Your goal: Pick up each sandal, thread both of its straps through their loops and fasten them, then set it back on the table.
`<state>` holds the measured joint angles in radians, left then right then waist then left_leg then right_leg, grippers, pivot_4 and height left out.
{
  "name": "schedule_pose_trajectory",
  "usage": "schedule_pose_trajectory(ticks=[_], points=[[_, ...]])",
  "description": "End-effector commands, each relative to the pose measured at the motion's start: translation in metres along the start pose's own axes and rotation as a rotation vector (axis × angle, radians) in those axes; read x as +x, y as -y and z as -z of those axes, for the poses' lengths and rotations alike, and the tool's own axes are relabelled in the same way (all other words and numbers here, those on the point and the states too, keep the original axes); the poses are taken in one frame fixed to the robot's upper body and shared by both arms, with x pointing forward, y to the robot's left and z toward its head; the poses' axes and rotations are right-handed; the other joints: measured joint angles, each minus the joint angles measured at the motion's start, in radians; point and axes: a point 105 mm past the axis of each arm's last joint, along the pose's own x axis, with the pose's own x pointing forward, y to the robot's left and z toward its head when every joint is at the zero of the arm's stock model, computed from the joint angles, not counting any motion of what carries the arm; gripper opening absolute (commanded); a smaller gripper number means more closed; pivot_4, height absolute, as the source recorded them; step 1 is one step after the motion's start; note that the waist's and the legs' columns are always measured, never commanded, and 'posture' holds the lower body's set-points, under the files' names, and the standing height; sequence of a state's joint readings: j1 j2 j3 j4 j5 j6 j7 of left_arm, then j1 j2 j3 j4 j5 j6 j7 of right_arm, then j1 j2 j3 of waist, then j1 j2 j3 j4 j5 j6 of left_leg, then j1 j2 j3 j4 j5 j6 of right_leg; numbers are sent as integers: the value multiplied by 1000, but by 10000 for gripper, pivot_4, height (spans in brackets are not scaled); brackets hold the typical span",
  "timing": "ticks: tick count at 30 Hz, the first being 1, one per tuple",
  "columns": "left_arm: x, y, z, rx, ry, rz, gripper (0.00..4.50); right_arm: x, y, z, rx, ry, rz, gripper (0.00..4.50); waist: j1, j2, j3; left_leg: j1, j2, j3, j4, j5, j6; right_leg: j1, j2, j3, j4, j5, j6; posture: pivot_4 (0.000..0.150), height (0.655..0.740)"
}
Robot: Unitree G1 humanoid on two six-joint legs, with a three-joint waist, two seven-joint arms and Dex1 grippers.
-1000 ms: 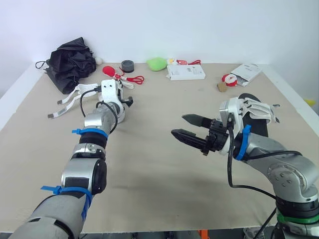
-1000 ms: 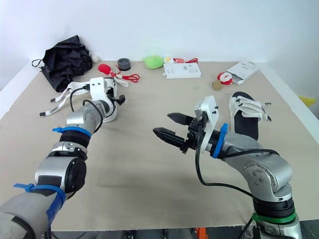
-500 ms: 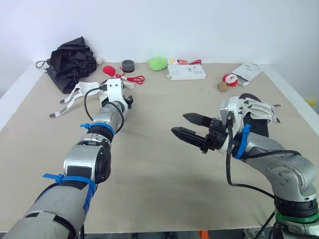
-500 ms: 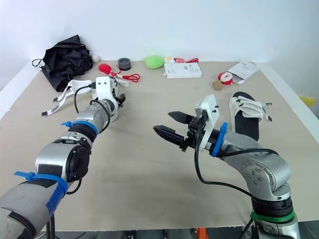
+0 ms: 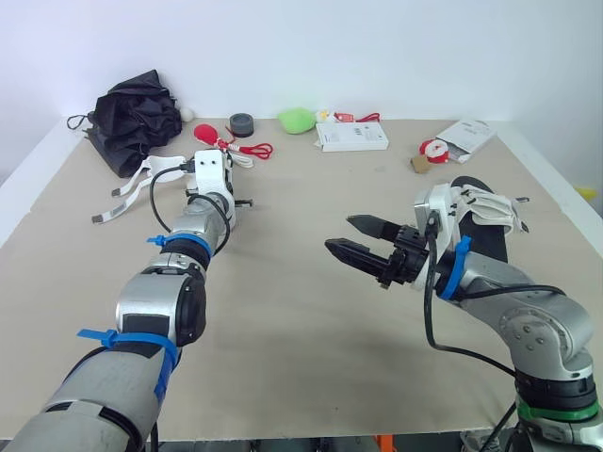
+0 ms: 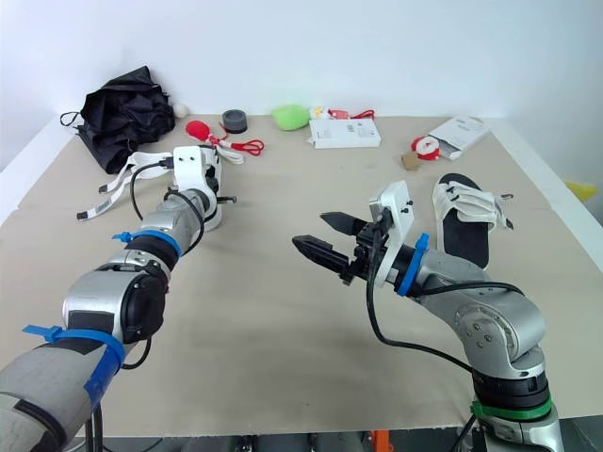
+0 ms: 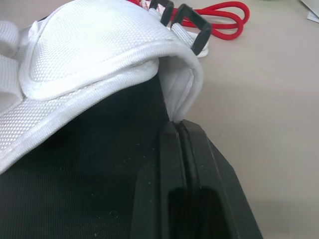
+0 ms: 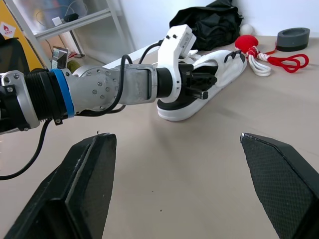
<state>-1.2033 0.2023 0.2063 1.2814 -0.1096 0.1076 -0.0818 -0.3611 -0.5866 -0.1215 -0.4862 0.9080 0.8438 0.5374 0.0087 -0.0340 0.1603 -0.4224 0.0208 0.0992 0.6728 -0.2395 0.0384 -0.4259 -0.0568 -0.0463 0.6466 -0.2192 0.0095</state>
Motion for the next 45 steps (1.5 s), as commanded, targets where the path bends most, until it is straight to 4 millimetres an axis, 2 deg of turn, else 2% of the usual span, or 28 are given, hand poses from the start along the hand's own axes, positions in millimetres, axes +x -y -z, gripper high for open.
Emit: schedule_pose_trajectory(ticks=[1, 3, 6, 9, 12, 15, 19, 22, 24, 27, 30, 31, 37, 42, 45], points=[[-3, 10, -1, 79, 30, 107, 572, -4, -2, -8, -20, 27, -2, 42889, 1, 0, 0, 0, 0, 0, 0, 0, 0, 0, 0, 0, 0, 0, 0, 1500, 7400], [-6, 8, 6, 97, 17, 138, 572, -4, -3, -8, -19, 26, -4, 42889, 1, 0, 0, 0, 0, 0, 0, 0, 0, 0, 0, 0, 0, 0, 0, 1500, 7400], [-16, -7, 23, 95, -22, 124, 572, -6, -3, -6, -12, 20, -2, 42889, 0, 0, 0, 0, 0, 1, 0, 0, 0, 0, -2, 1, 0, 0, 0, 1500, 7400], [-35, -19, 38, 55, -64, 93, 572, -6, -4, -4, -4, 17, -5, 42889, -9, 1, -2, 2, 0, 1, 0, 0, 0, 1, -2, 6, 1, 0, -1, 1500, 7400], [-53, -15, 45, 45, -87, 106, 572, -5, -5, -3, 1, 13, -12, 42889, -13, 2, -3, 3, 1, 1, 0, 0, 0, 1, -2, 7, 2, 0, -1, 1500, 7400], [-74, 1, 41, 31, -75, 184, 572, -4, -6, -3, 2, 7, -25, 42889, -13, 2, -3, 6, 1, 1, 0, 1, -1, 3, -1, 7, 3, 1, -1, 1500, 7400], [-99, 21, 32, -4, -27, 362, 572, -2, -6, -3, 3, 2, -41, 42889, -7, 2, -3, 7, 1, 1, 0, 3, 0, 4, -1, 7, 3, 1, -2, 1500, 7400], [-120, 32, 25, 69, 51, 529, 572, -4, -11, -5, 7, 5, -81, 42889, -2, 2, -3, 6, 1, 1, 0, 5, 0, 3, 0, 7, 3, 2, -1, 1500, 7400], [-137, 39, 28, 142, 87, 668, 572, -9, -19, -9, 14, 14, -131, 42889, -2, 2, -3, 6, 1, 1, 0, 5, 0, 3, 0, 7, 3, 3, -3, 1500, 7400], [-172, 46, 46, 334, 151, 954, 572, -22, -26, -15, 18, 19, -192, 42889, -1, 2, -3, 5, 1, 1, -1, 5, 0, 2, -1, 6, 1, 4, -6, 1500, 7400], [-191, 44, 61, 446, 174, 1127, 572, -34, -24, -15, 10, -16, -190, 42889, 2, 2, -3, 4, 1, 1, -2, 4, 1, 1, -2, 5, 0, 3, -8, 1500, 7400], [-196, 42, 65, 468, 173, 1173, 572, -38, -24, -14, 4, -33, -189, 42889, 4, 2, -3, 4, 1, 1, -2, 4, 1, 1, -3, 5, 0, 0, -12, 1500, 7400], [-211, 38, 78, 578, 188, 1371, 572, -55, -21, -10, -10, -115, -178, 42889, 3, 3, -3, 3, 2, 1, -1, 5, 2, 1, -4, 3, 0, 1, -13, 1500, 7400], [-213, 49, 72, 602, 232, 1506, 572, -58, -21, 0, -16, -189, -183, 42889, 3, 2, -3, 3, 4, 1, -1, 5, 2, 1, -2, 1, 0, 1, -13, 1500, 7400], [-218, 54, 68, 602, 267, 1567, 572, -58, -20, 5, -14, -208, -184, 42889, 3, 2, -3, 3, 4, 1, 0, 5, 2, 1, -1, 1, 0, 0, -1, 1500, 7400]])
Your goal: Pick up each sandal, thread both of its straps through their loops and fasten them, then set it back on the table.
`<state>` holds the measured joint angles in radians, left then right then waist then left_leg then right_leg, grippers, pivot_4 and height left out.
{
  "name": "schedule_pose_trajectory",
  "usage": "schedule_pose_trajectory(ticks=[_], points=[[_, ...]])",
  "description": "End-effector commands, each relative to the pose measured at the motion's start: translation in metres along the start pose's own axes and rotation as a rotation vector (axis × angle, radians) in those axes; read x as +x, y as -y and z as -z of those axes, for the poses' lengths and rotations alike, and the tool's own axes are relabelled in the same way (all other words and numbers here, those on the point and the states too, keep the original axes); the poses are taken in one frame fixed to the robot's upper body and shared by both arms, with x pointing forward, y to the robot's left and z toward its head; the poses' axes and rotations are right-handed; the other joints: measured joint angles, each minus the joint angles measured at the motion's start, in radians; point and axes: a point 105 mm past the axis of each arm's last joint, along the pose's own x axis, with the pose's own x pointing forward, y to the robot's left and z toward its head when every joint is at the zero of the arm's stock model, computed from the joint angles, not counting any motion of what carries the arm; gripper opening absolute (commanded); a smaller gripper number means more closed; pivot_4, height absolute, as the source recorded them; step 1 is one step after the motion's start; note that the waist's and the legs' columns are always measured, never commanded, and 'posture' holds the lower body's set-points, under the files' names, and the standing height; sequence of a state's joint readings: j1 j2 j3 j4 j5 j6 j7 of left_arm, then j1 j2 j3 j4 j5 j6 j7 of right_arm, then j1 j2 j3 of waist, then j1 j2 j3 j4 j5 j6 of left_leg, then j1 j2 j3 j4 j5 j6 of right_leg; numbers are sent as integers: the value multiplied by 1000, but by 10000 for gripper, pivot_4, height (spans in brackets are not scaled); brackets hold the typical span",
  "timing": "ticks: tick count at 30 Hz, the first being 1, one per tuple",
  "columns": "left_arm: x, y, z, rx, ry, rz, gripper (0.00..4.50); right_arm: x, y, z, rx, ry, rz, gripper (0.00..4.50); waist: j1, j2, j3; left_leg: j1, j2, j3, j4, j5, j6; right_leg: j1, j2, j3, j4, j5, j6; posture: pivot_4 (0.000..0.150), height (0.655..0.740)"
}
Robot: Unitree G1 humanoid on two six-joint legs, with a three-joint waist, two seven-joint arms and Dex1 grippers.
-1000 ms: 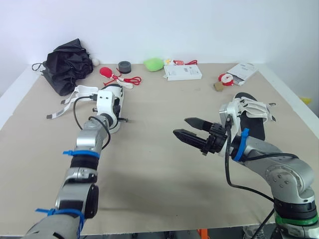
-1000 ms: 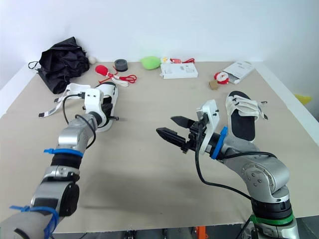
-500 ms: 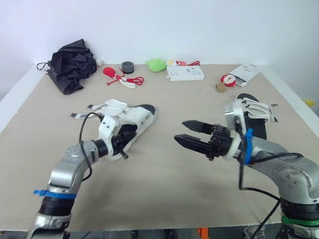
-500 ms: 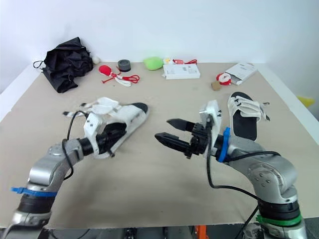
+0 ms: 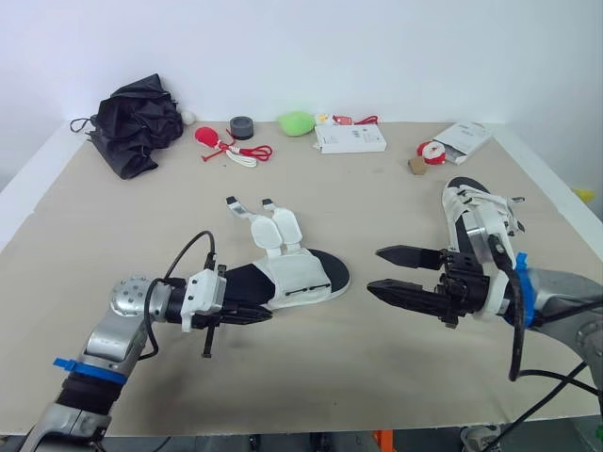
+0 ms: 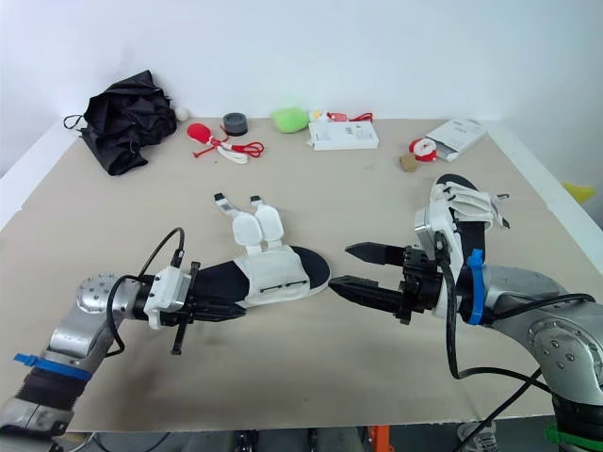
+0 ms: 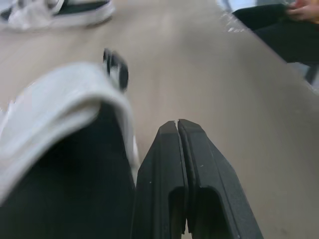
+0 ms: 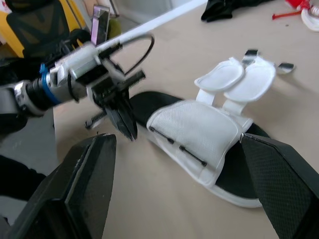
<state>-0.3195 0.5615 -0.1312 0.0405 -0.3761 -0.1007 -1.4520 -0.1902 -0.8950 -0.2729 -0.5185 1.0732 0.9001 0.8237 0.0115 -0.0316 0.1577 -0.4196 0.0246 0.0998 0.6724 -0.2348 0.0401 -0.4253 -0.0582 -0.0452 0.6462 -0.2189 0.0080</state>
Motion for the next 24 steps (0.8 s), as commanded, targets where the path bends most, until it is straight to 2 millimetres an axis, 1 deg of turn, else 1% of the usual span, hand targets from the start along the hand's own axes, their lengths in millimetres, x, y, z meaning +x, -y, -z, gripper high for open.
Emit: schedule_pose_trajectory(ticks=[1, 5, 7, 9, 10, 11, 14, 15, 17, 20, 21, 24], points=[[4, 4, -12, 51, 65, 80, 572, 0, -4, 0, -36, -18, -16, 42889, 0, 0, 0, 0, 0, 0, 0, 0, 0, 0, 0, 0, 0, 0, 1, 1500, 7400], [3, 7, -7, 78, 44, 134, 572, -1, 0, 4, -31, -38, -4, 42889, -2, 0, 0, 0, 0, 0, 0, 0, 0, 0, 1, 1, 0, -1, 1, 1500, 7400], [2, 6, -6, 89, 43, 143, 0, -2, 4, 11, -22, -66, 0, 37586, -1, 0, 0, 0, 0, -1, 0, 0, 0, 0, 1, 1, 0, -1, 1, 1500, 7400], [3, 1, -4, 102, 31, 131, 0, -3, 4, 14, -16, -80, -14, 30156, -1, 0, 0, -1, 0, -1, 0, 0, 0, 0, 1, 1, 0, -1, 1, 1500, 7400], [3, -1, -4, 112, 25, 124, 0, -3, 5, 14, -18, -84, -18, 24898, -1, 0, 0, -1, 0, -1, 1, 0, 0, 0, 1, 1, 0, -1, 2, 1500, 7400], [4, -6, -4, 107, 31, 95, 0, -3, 7, 15, -20, -90, -12, 20859, -1, 0, 0, -1, 0, -1, 1, 0, 0, 0, 1, 1, 0, 0, 2, 1500, 7400], [4, -24, -14, 44, 91, -29, 0, -2, 13, 18, -18, -109, 8, 4345, -1, 0, 0, -1, 0, 0, 1, 0, 0, 0, 1, 1, 0, 0, 3, 1500, 7400], [3, -26, -17, 12, 109, -48, 0, -2, 13, 18, -19, -112, 7, 594, -1, 0, 0, -1, 0, 0, 1, 0, 0, 0, 1, 2, 0, 0, 3, 1500, 7400], [-2, -25, -23, -48, 134, -63, 0, -2, 12, 19, -18, -120, 1, 594, -3, 0, 0, -1, 0, -1, 1, 0, 0, 0, 2, 2, 0, 0, 3, 1500, 7400], [-13, -7, -24, -101, 98, -2, 0, -3, 13, 22, -22, -140, -4, 594, -9, 0, 0, -1, 1, 0, 0, 0, 0, -1, 3, 3, 0, -1, 3, 1500, 7400], [-17, -3, -23, -111, 84, 2, 0, -3, 14, 22, -22, -141, -2, 594, -8, 0, 0, -1, 2, 0, 0, -1, -1, -1, 4, 3, 0, -2, 2, 1500, 7400], [-27, -7, -23, -122, 58, -53, 0, -3, 16, 22, -23, -138, -1, 594, 0, 0, 1, -1, 2, -1, 0, 0, -1, -1, 4, 2, 0, -2, 1, 1500, 7400]])
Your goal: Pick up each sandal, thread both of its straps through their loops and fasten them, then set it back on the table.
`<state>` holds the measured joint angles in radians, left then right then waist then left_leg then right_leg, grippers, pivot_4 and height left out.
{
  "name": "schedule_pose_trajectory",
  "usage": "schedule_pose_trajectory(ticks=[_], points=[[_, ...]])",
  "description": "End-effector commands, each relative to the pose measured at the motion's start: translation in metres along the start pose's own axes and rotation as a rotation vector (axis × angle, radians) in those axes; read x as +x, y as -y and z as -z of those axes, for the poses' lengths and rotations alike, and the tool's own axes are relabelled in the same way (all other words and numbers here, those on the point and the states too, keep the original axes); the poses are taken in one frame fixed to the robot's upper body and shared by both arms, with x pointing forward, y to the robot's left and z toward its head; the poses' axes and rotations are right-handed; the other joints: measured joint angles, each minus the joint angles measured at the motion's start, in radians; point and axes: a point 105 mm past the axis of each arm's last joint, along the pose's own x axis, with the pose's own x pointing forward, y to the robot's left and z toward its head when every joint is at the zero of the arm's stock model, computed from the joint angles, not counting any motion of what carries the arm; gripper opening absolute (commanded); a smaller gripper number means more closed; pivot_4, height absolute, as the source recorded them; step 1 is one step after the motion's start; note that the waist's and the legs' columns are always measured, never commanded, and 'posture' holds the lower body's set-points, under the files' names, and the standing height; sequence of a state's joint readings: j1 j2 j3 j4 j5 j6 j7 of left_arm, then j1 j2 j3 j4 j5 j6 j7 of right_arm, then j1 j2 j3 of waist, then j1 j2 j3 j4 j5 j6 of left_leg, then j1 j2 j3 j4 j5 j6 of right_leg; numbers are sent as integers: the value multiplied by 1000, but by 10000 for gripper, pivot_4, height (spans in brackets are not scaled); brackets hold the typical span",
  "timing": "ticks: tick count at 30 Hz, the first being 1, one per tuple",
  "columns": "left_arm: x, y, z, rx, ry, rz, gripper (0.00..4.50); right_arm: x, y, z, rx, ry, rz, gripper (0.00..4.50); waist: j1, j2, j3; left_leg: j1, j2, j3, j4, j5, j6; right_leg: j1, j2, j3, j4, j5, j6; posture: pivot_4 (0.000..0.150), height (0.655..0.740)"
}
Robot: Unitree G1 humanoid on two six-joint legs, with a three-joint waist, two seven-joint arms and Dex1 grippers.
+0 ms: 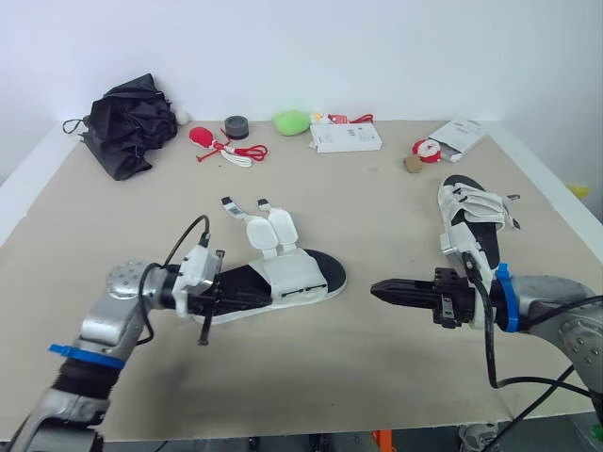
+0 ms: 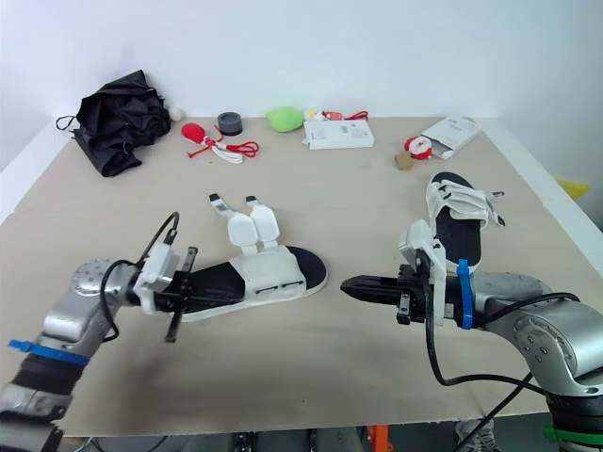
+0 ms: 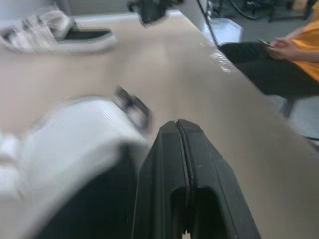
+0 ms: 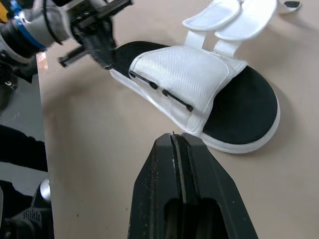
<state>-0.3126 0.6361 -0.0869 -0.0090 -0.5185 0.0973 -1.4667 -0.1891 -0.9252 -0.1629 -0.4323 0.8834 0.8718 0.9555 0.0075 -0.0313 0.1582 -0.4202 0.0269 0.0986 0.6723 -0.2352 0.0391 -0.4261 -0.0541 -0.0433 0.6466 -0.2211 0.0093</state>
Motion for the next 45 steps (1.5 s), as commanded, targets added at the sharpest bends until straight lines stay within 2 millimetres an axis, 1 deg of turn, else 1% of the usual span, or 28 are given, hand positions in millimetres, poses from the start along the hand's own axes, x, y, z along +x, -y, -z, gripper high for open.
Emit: schedule_pose_trajectory(ticks=[1, 4, 6, 7, 10, 12, 14, 16, 20, 22, 26, 28, 32, 37, 41, 42, 44, 45], points=[[-12, -8, -12, 32, -3, -69, 0, -3, 1, -9, -45, 11, 2, 594, 5, 0, 0, 0, 0, -1, 0, 0, 0, 0, 0, -1, 0, 0, 0, 1500, 7400], [-21, -21, -9, 16, -34, -162, 0, -2, 3, -10, -49, 14, 1, 594, 5, 0, 0, 0, 0, 0, 1, 1, 0, 1, -1, -1, 0, 0, 1, 1500, 7400], [-22, -31, -6, -10, -37, -226, 5502, -1, 5, -11, -52, 17, 1, 0, 5, 0, 0, 0, 0, 0, 1, 1, 0, 1, -1, -1, -1, 0, 0, 1500, 7400], [-21, -35, -7, -26, -21, -248, 8777, 0, 5, -11, -53, 19, 0, 0, 5, 0, 0, 0, 0, 1, 1, 1, 0, 0, -1, -1, -1, 1, 1, 1500, 7400], [-13, -40, -9, -40, 3, -266, 22315, 2, 6, -13, -56, 24, -4, 0, 4, 0, 0, -1, 0, 1, 1, 1, 0, 0, -1, -1, 0, 2, 2, 1500, 7400], [-3, -31, -9, -35, -3, -213, 32141, 4, 5, -14, -58, 27, -10, 0, 4, 0, 0, -1, 0, 1, 1, 1, 0, 0, -1, -1, 0, 1, 1, 1500, 7400], [2, -21, -6, -15, -18, -153, 41757, 4, 5, -14, -59, 28, -12, 0, 4, 0, 0, -1, 0, 1, 0, 0, 0, 0, -1, 0, 0, 1, 0, 1500, 7400], [3, -14, -2, -10, -40, -112, 41757, 4, 5, -13, -58, 28, -9, 0, 4, 0, 0, -1, 0, 0, 0, 0, -1, 0, -1, 0, 0, 3, -5, 1500, 7400], [7, -6, 7, -31, -69, -64, 41757, 3, 4, -14, -56, 34, -2, 0, 4, 0, 0, -1, 0, 0, 0, 0, -1, 0, -1, -1, 0, 1, -3, 1500, 7400], [7, -7, 9, -36, -81, -67, 41757, 3, 3, -14, -55, 35, -2, 0, 4, 0, 0, -1, 0, 0, 0, 0, -1, 0, -1, -1, 0, 1, -1, 1500, 7400], [6, -16, 16, -69, -116, -123, 41757, 4, 3, -14, -53, 38, 1, 0, 4, 0, 0, 0, 0, 1, 1, 0, -1, 0, -1, -1, 0, 1, 0, 1500, 7400], [8, -20, 22, -71, -151, -146, 41757, 4, 3, -14, -50, 46, 7, 0, 4, 0, 0, 0, 0, 0, 1, 0, -1, 0, -1, -1, 0, 1, 0, 1500, 7400], [24, -22, 21, -87, -129, -145, 41757, 4, 2, -14, -49, 52, 14, 0, 4, 0, 0, -1, 0, 0, 1, 0, -1, 0, -1, 0, 0, 1, 0, 1500, 7400], [44, -22, 19, -74, -104, -102, 41757, 6, 2, -15, -59, 55, 19, 0, 4, 0, 0, -1, -1, 1, 1, 0, 0, 0, -1, 0, 0, 2, 1, 1500, 7400], [51, -23, 21, -75, -86, -96, 41757, 9, 3, -17, -65, 60, 21, 0, 4, 0, 0, 0, -1, 1, 1, 0, 0, 0, -1, 1, 0, 2, 1, 1500, 7400], [53, -24, 20, -79, -72, -96, 39443, 9, 3, -17, -65, 60, 20, 0, 4, 0, 0, 0, -1, 1, 1, 0, 0, 0, -1, 1, 0, 2, 1, 1500, 7400], [54, -23, 19, -83, -63, -85, 33452, 9, 2, -17, -65, 62, 19, 0, 4, 0, 0, -1, -1, 0, 1, 0, 0, 0, -1, 0, 0, 2, 0, 1500, 7400], [54, -24, 19, -77, -65, -83, 29146, 9, 3, -17, -65, 61, 21, 0, 4, 0, 0, -1, -1, 0, 1, 0, 0, 0, -1, 0, 0, 2, 1, 1500, 7400]])
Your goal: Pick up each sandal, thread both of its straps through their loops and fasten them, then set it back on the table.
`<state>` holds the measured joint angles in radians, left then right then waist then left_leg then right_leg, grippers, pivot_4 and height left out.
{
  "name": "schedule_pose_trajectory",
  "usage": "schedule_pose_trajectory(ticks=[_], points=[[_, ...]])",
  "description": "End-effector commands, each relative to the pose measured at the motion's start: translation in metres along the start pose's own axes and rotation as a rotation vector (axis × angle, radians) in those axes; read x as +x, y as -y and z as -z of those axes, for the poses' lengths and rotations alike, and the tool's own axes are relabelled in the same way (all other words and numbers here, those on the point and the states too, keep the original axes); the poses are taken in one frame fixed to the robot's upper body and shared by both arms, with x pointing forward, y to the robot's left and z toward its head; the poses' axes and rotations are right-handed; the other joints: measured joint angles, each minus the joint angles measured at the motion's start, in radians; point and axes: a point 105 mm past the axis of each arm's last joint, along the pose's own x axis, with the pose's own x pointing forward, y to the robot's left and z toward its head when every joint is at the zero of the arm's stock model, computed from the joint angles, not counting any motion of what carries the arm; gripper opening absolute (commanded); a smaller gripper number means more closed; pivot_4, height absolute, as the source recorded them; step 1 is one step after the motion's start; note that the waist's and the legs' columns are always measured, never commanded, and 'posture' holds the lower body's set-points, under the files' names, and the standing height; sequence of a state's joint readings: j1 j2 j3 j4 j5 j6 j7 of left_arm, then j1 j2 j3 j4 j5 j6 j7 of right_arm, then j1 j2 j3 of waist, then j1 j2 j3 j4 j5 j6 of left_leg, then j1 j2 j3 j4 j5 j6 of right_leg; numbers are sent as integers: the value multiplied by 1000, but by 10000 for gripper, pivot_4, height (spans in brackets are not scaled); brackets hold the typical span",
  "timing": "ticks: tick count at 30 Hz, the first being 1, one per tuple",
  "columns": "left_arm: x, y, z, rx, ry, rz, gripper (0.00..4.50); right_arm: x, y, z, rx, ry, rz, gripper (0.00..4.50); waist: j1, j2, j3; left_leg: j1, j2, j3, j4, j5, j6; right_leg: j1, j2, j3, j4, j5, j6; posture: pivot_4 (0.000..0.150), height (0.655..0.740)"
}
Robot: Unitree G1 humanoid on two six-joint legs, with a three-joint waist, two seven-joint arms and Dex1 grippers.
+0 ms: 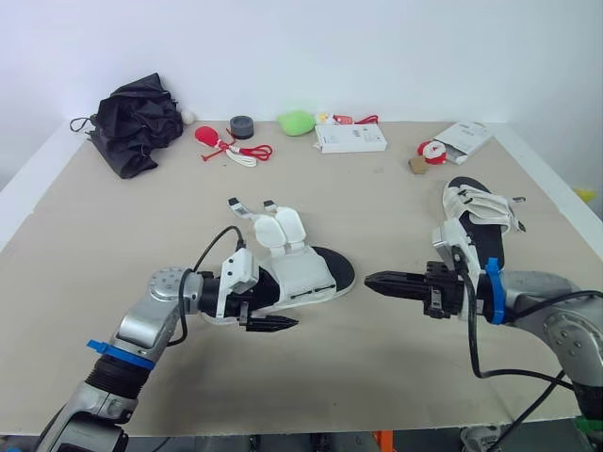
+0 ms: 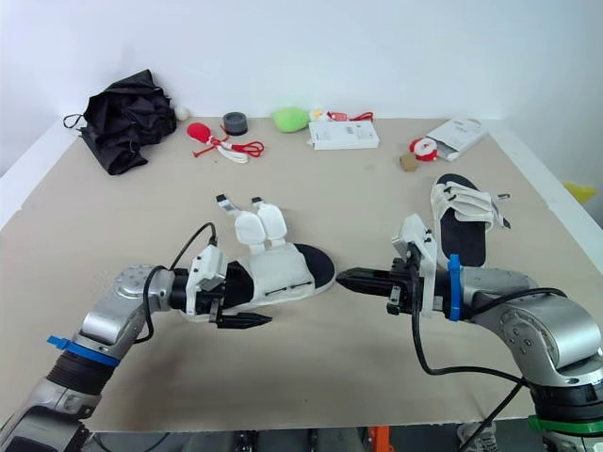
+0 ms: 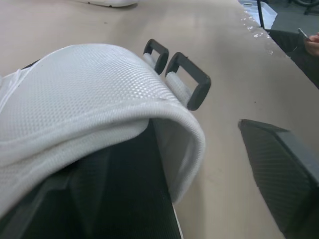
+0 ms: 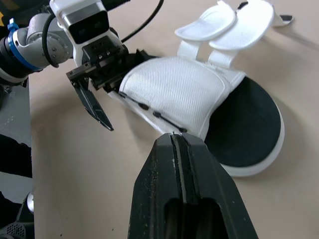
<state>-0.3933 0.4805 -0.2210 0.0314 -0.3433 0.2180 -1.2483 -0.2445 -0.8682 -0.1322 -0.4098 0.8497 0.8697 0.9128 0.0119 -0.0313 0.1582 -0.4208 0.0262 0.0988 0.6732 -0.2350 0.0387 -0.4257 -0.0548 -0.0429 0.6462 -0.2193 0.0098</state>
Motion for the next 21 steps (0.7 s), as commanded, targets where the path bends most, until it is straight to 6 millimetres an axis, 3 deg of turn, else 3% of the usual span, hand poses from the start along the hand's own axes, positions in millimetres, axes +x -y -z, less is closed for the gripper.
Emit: schedule_pose_trajectory(ticks=[1, 2, 6, 14, 21], points=[[2, -2, -4, 28, 9, 14, 25462, 0, -5, -11, -51, 27, -9, 0, 0, 0, 0, 0, 0, 0, 0, 0, 0, 0, 0, 0, 0, 0, 0, 1500, 7400], [1, -3, -3, 34, 5, 14, 18044, 0, -4, -11, -51, 28, -9, 0, 0, 0, 0, 0, 0, 0, 0, 0, 0, 0, 0, 0, 0, 0, 0, 1500, 7400], [1, -6, -1, 65, -7, 16, 381, 0, -4, -12, -50, 32, -7, 0, 0, 0, 0, 0, 0, 0, 0, 0, 1, 0, 0, 0, 0, 1, 1, 1500, 7400], [4, 3, -14, 184, 31, 142, 381, -1, -3, -15, -57, 32, -18, 0, 0, 0, 0, 0, 0, 0, 0, 1, 1, 0, 0, 0, 0, 1, 0, 1500, 7400], [8, 6, -16, 216, 46, 231, 381, 2, 6, -2, -39, -45, -32, 0, -1, 0, 0, 0, 0, 0, 0, 0, 1, 0, 0, 1, 0, 2, -1, 1500, 7400]])
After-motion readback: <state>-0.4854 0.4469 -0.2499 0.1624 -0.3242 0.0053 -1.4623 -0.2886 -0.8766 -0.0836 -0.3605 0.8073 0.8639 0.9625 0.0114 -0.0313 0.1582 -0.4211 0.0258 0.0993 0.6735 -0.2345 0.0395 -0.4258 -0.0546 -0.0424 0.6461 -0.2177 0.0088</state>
